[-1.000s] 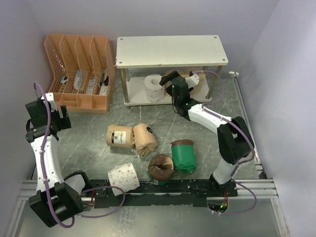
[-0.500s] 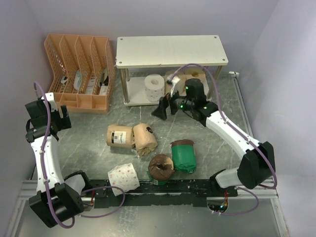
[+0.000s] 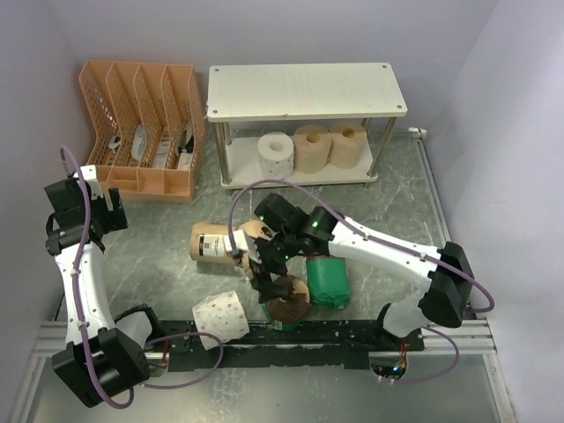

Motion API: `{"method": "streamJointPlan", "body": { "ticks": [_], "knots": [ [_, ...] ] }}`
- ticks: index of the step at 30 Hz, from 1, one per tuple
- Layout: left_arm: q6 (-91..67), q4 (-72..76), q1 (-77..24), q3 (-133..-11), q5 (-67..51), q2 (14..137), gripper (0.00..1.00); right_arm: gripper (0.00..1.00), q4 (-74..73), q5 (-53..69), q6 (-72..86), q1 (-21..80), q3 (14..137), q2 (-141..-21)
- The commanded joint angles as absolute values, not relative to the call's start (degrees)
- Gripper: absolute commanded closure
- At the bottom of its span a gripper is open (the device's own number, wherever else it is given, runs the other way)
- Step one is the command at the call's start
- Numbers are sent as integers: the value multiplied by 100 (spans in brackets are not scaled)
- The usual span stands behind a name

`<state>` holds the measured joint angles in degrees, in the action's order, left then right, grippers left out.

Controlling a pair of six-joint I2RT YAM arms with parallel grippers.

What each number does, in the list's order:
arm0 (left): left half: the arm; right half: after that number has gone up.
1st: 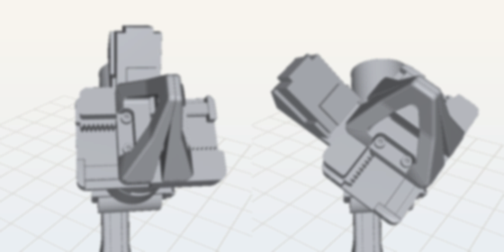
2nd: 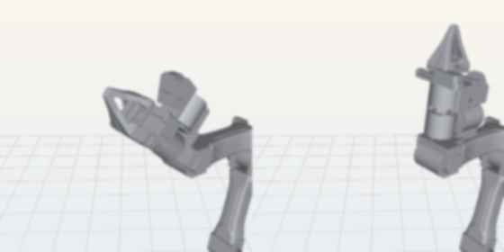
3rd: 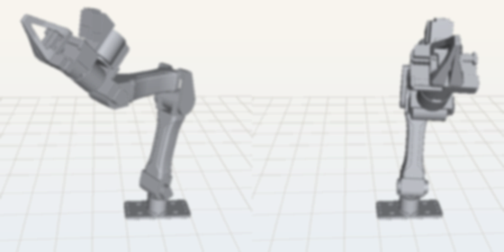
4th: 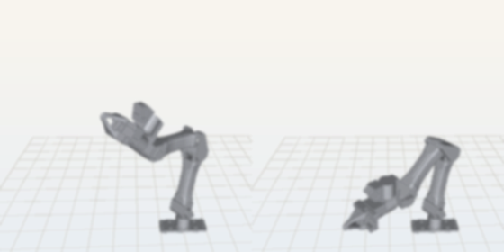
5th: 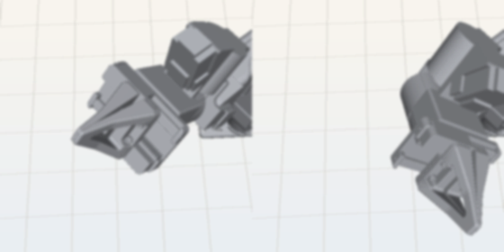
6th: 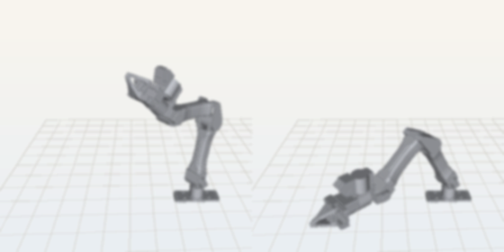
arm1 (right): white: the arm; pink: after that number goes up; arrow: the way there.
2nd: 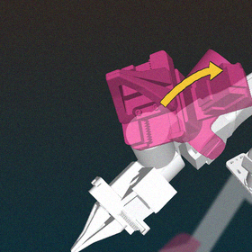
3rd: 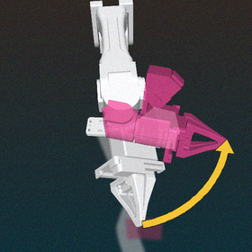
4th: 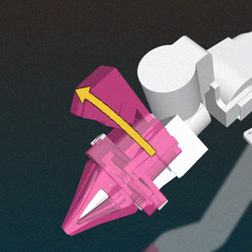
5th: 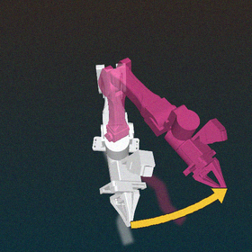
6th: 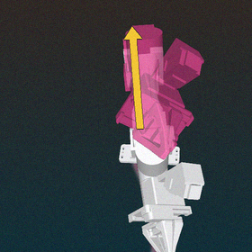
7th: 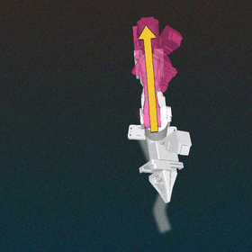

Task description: Place and organize the paper towels onto the shelf

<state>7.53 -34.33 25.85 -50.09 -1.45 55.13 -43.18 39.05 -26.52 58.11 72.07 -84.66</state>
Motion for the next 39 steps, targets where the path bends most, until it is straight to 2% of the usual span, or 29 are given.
{"method": "streamJointPlan", "body": {
  "ticks": [1, 5, 15, 23, 27, 30, 32, 34, 37, 39],
  "knots": [
    [798, -3323, 2671, -4993, -245, 5406, 4, 0, -4567, 3567, -3632, 6308, 6893, -8409],
    [808, -3329, 2683, -4999, -259, 5405, 4, 0, -3940, 3000, -4122, 6614, 6561, -8231],
    [803, -3331, 2707, -5002, -271, 5421, 4, 0, -3137, 1414, -4766, 7412, 6828, -8849],
    [817, -3339, 2704, -5008, -300, 5442, 4, 1, -2943, 1354, -5055, 7815, 6563, -9030],
    [826, -3349, 2698, -5011, -315, 5463, 4, 10, -2915, 1471, -5110, 7853, 6626, -9128],
    [826, -3348, 2701, -5013, -323, 5473, 4, 11, -2961, 1591, -5178, 7901, 6661, -9195],
    [826, -3349, 2707, -5014, -323, 5475, 4, 20, -2942, 1578, -5197, 7945, 6661, -9246],
    [826, -3349, 2701, -5012, -329, 5488, 4, 33, -2953, 1568, -5276, 7978, 6652, -9300],
    [834, -3357, 2705, -5016, -342, 5504, 4, 59, -2882, 1533, -5348, 8003, 6620, -9339],
    [830, -3357, 2698, -5016, -335, 5508, 4, 70, -2847, 1526, -5387, 8002, 6591, -9341]
  ]
}}
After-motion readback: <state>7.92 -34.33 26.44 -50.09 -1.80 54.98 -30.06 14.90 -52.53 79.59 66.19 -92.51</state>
